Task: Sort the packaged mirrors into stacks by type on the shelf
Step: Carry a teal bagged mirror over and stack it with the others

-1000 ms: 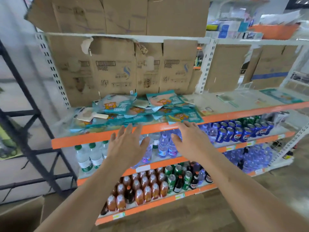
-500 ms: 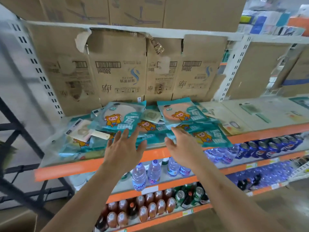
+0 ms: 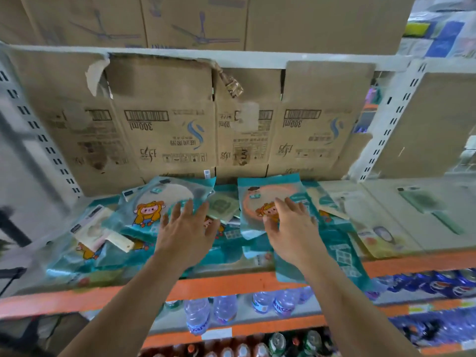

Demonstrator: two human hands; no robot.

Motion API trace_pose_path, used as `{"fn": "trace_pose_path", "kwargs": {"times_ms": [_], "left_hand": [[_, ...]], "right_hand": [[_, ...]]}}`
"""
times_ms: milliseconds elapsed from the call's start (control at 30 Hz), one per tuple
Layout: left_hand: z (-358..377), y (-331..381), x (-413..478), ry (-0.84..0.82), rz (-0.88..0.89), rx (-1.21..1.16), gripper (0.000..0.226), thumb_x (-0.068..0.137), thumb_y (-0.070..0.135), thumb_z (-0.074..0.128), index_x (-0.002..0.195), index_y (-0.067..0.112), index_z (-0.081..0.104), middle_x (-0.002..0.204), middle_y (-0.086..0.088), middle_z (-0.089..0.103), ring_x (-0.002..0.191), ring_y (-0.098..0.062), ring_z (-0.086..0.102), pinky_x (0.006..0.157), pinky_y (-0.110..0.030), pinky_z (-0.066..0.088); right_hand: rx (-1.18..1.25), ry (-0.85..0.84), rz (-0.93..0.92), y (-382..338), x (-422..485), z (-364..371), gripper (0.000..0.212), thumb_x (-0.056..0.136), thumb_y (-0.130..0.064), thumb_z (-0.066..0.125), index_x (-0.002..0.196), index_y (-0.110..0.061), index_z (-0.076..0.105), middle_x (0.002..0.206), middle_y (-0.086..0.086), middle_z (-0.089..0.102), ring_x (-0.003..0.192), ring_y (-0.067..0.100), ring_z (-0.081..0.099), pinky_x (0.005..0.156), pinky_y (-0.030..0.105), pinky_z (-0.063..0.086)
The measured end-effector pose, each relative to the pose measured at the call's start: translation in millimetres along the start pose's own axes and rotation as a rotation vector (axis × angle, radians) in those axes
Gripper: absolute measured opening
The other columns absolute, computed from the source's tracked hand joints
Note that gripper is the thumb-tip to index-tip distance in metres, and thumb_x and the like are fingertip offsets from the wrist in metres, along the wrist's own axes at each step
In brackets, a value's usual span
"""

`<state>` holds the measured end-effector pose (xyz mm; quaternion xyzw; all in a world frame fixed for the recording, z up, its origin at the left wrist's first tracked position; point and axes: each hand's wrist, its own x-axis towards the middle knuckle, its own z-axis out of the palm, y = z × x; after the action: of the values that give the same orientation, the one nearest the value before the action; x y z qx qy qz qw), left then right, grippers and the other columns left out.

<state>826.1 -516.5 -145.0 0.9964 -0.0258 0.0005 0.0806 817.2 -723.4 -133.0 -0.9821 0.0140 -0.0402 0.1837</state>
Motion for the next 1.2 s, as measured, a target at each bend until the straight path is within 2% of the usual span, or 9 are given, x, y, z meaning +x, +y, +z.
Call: {"fn": "trace_pose_path", "kwargs": {"times_ms": [267, 400, 500, 567, 667, 767, 900, 1033, 1200], "left_hand": [[13, 45, 55, -0.007, -0.03, 0.028, 0.061, 0.095, 0.055, 0.026, 0.149, 0.027, 0.017, 0.157, -0.003, 0.02, 0.145, -0.025, 0.014, 0.116, -0.05, 0.02], [16, 60, 73, -0.067, 0.023, -0.04, 0.054, 0.097, 0.048, 0.035, 0.145, 0.022, 0.029, 0.151, -0.005, 0.033, 0.14, -0.024, 0.029, 0.114, -0.044, 0.027], [17, 67, 91, -0.101, 0.022, -0.293, 0.031, 0.096, 0.037, 0.044, 0.118, 0.019, 0.054, 0.112, -0.005, 0.062, 0.106, -0.022, 0.06, 0.084, -0.032, 0.048], [21, 67, 106, -0.108, 0.003, -0.354, 0.024, 0.094, 0.038, 0.045, 0.109, 0.022, 0.056, 0.092, 0.0, 0.064, 0.083, -0.019, 0.063, 0.067, -0.028, 0.046], [24, 70, 129, -0.107, -0.087, -0.544, 0.003, 0.093, 0.04, 0.05, 0.095, 0.038, 0.05, 0.09, 0.009, 0.063, 0.079, -0.005, 0.059, 0.062, -0.023, 0.043], [30, 66, 149, -0.119, -0.204, -0.696, 0.008, 0.091, 0.038, 0.054, 0.084, 0.034, 0.053, 0.086, 0.008, 0.062, 0.078, -0.005, 0.058, 0.065, -0.025, 0.046], [44, 53, 164, -0.117, -0.266, -0.843, 0.019, 0.086, 0.045, 0.056, 0.094, 0.031, 0.066, 0.095, 0.001, 0.066, 0.091, -0.017, 0.062, 0.084, -0.043, 0.052], [54, 54, 164, -0.049, -0.235, -0.833, 0.02, 0.092, 0.04, 0.052, 0.086, 0.023, 0.061, 0.088, -0.001, 0.062, 0.084, -0.016, 0.058, 0.065, -0.032, 0.043], [57, 51, 164, -0.001, -0.227, -0.872, 0.023, 0.094, 0.041, 0.049, 0.085, 0.023, 0.059, 0.084, 0.002, 0.059, 0.08, -0.013, 0.054, 0.06, -0.029, 0.038]], "right_hand": [[-0.087, -0.057, -0.054, 63, 48, -4, 0.056, 0.096, -0.047, 0.032, 0.146, -0.023, 0.021, 0.152, 0.003, 0.024, 0.143, 0.032, 0.011, 0.114, 0.057, 0.017], [-0.02, -0.152, -0.047, 78, 52, 10, 0.056, 0.097, -0.049, 0.029, 0.145, -0.022, 0.021, 0.156, 0.001, 0.013, 0.146, 0.03, -0.004, 0.115, 0.055, 0.012], [0.014, -0.204, -0.036, 83, 47, 20, 0.059, 0.097, -0.052, 0.024, 0.148, -0.023, 0.013, 0.158, -0.004, 0.0, 0.146, 0.029, -0.008, 0.116, 0.048, 0.009], [0.017, -0.203, -0.032, 85, 45, 24, 0.062, 0.097, -0.055, 0.022, 0.149, -0.025, 0.009, 0.159, -0.007, -0.007, 0.145, 0.027, -0.013, 0.117, 0.045, 0.006], [0.044, -0.195, -0.03, 89, 43, 26, 0.065, 0.095, -0.058, 0.027, 0.15, -0.03, 0.01, 0.159, -0.01, -0.01, 0.146, 0.022, -0.014, 0.118, 0.04, 0.005], [0.129, -0.169, -0.022, 90, 44, 25, 0.066, 0.093, -0.055, 0.041, 0.15, -0.032, 0.017, 0.158, -0.014, -0.004, 0.146, 0.016, -0.011, 0.118, 0.035, 0.005], [0.268, -0.127, 0.055, 86, 43, 20, 0.069, 0.087, -0.044, 0.061, 0.146, -0.028, 0.029, 0.156, -0.017, 0.012, 0.145, 0.008, 0.007, 0.111, 0.022, 0.019], [0.376, 0.119, 0.282, 85, 35, 21, 0.063, 0.082, -0.035, 0.07, 0.137, -0.02, 0.044, 0.136, -0.005, 0.047, 0.122, 0.015, 0.045, 0.095, 0.025, 0.039], [0.596, 0.192, 0.526, 89, 26, 29, 0.042, 0.087, -0.033, 0.064, 0.126, -0.02, 0.053, 0.102, -0.007, 0.058, 0.092, 0.013, 0.058, 0.065, 0.021, 0.046]]}}
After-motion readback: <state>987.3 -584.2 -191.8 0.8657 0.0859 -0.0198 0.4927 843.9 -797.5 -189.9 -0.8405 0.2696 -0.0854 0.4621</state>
